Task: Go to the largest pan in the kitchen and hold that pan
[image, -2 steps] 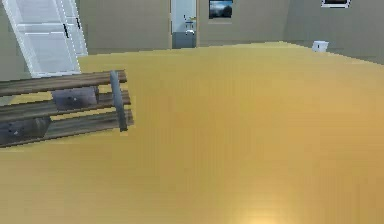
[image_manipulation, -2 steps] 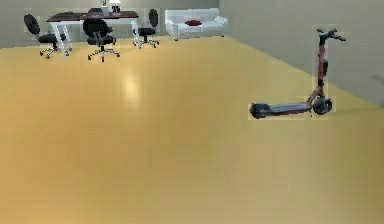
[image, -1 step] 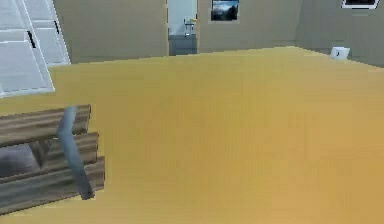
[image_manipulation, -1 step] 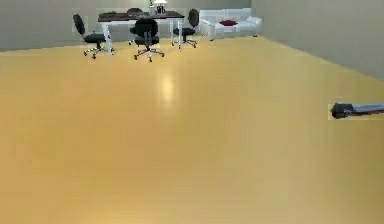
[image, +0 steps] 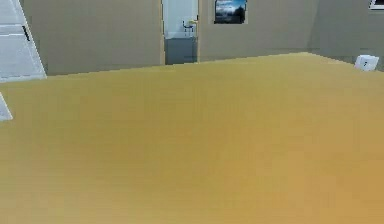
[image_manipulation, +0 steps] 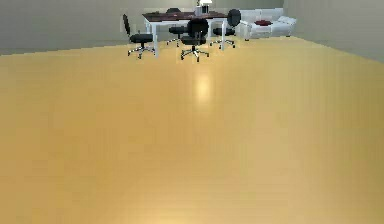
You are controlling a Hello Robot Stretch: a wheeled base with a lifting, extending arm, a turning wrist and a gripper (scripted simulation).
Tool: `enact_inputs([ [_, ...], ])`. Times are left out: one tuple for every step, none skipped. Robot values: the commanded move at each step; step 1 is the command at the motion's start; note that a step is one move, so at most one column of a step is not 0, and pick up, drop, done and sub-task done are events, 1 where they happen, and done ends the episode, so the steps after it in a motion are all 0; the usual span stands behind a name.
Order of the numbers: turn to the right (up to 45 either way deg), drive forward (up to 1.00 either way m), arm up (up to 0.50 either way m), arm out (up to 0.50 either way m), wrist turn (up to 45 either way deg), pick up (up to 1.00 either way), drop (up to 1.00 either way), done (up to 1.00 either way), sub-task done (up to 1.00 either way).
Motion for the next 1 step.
enact_inputs([
  [0.0,1.0,0.0,0.0,0.0,0.0,0.0,0.0,0.0],
])
